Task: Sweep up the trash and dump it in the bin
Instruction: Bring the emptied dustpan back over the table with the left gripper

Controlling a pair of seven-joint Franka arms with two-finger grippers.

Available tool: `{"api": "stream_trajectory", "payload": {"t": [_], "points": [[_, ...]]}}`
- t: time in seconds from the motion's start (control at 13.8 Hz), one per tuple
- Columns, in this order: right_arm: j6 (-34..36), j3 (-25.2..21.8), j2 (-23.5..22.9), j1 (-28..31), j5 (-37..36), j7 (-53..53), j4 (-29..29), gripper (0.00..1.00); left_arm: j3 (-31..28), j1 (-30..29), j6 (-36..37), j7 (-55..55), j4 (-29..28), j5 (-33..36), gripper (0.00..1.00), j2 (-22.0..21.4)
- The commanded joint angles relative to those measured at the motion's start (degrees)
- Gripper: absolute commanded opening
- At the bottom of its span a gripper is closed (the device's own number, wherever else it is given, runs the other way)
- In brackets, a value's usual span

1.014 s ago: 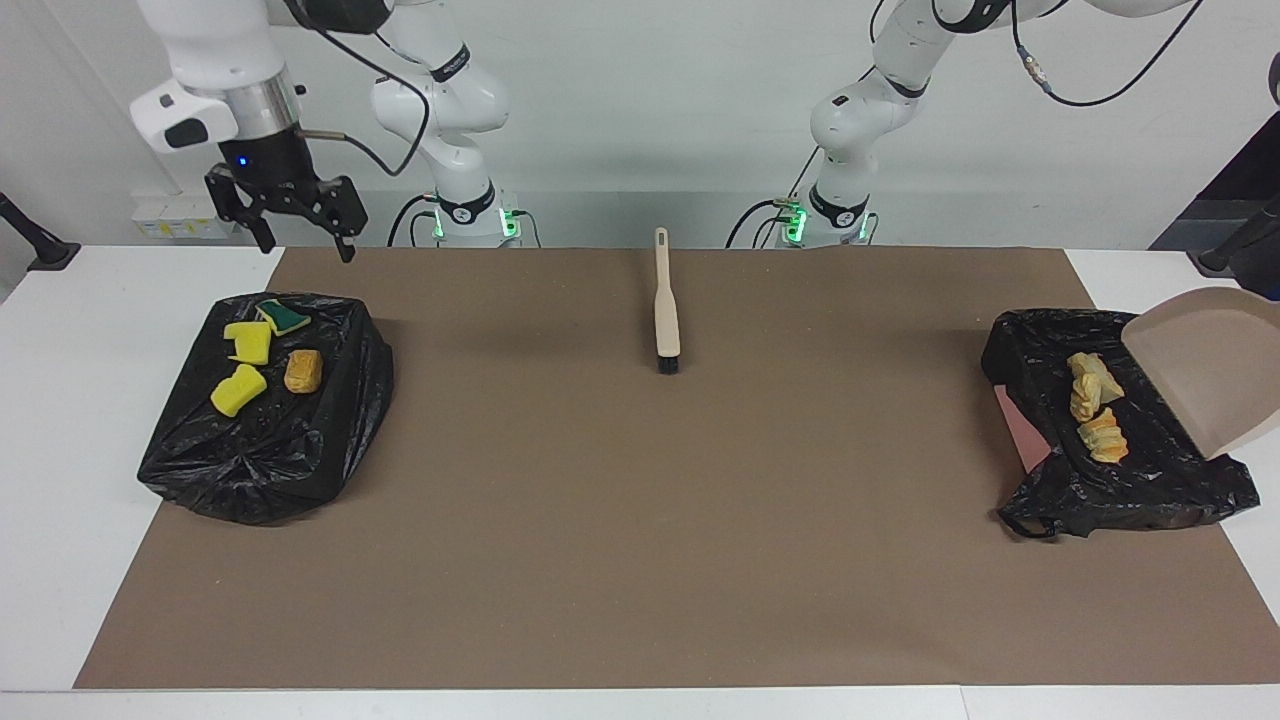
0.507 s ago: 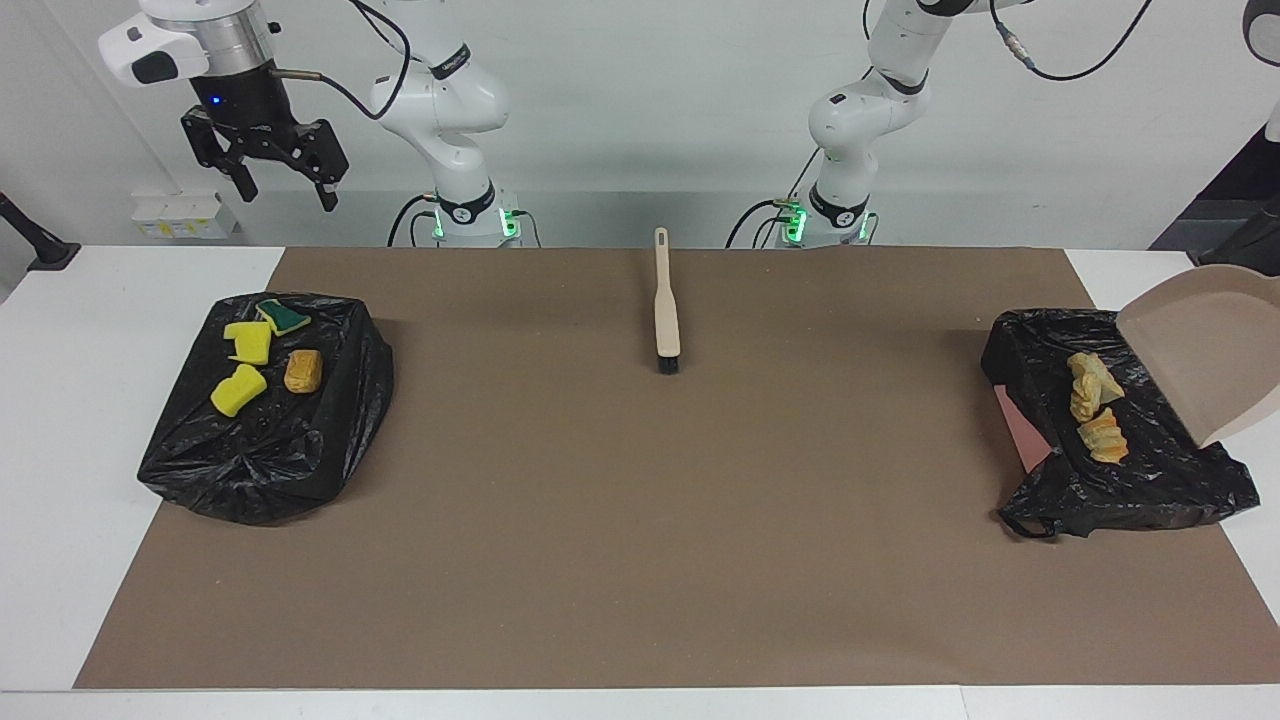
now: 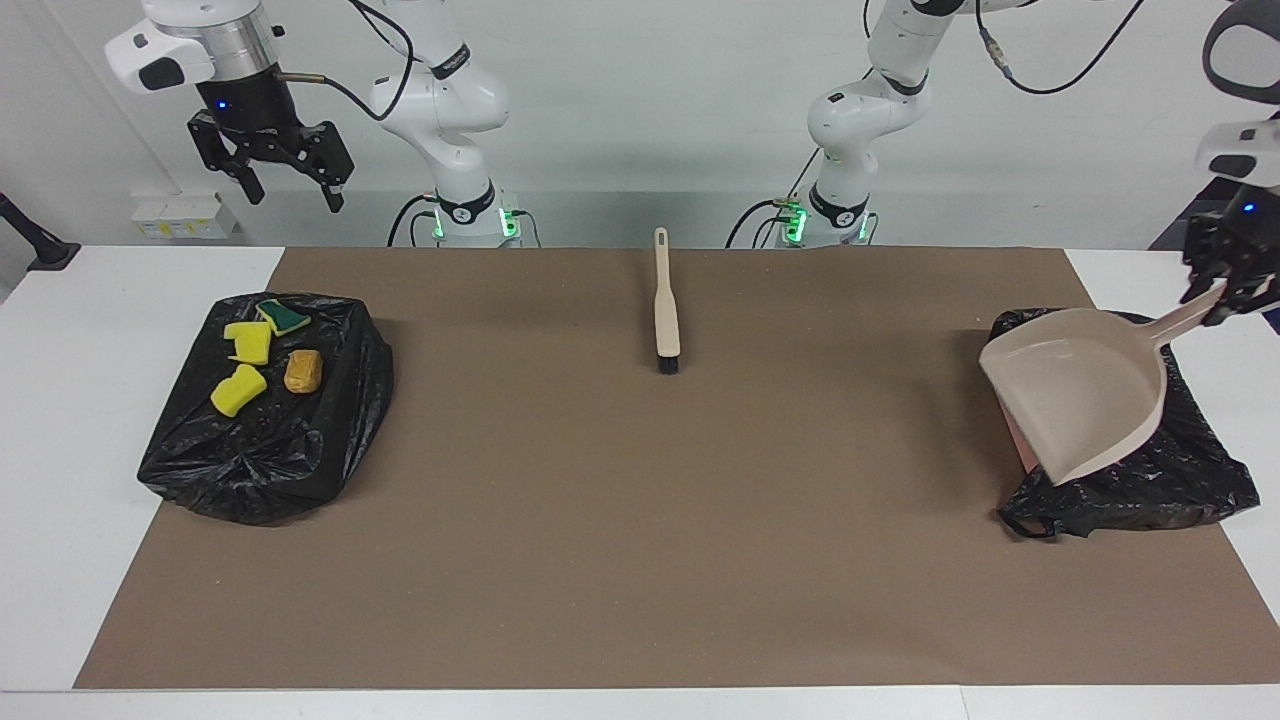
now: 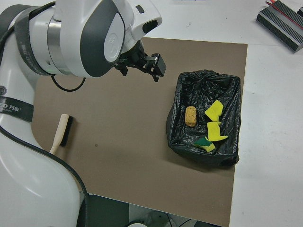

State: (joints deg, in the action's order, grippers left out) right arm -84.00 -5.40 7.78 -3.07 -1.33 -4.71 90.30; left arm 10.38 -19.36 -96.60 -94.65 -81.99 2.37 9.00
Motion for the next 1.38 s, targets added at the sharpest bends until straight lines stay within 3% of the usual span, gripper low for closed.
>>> {"api": "stream_trajectory", "payload": {"t": [0.0,0.22,0.72,1.3], "points": [[-0.2,0.4,0.9,1.1,1.4,1.8,1.4,1.00,-0.6,3.5,-0.9,4.3,-3.8,-5.8,0.00,-0.1],[0.1,0.2,0.9,1.4,1.2,5.2,1.5,1.00,-0.7,7.9,-5.5,14.7,-8.6,-10.9,0.00,0.1],[-0.8,0.5,1.1,0.5,1.1,5.8,2.1,1.00,-0.8,20.9,-10.9,42.2,-13.4,-10.2,0.00,-0.7],[-1.6,0.6,1.0,0.4,1.1,5.9,2.2,1.00,-0.8,31.8,-16.3,82.0,-18.5,-6.1,0.00,-1.2]]}}
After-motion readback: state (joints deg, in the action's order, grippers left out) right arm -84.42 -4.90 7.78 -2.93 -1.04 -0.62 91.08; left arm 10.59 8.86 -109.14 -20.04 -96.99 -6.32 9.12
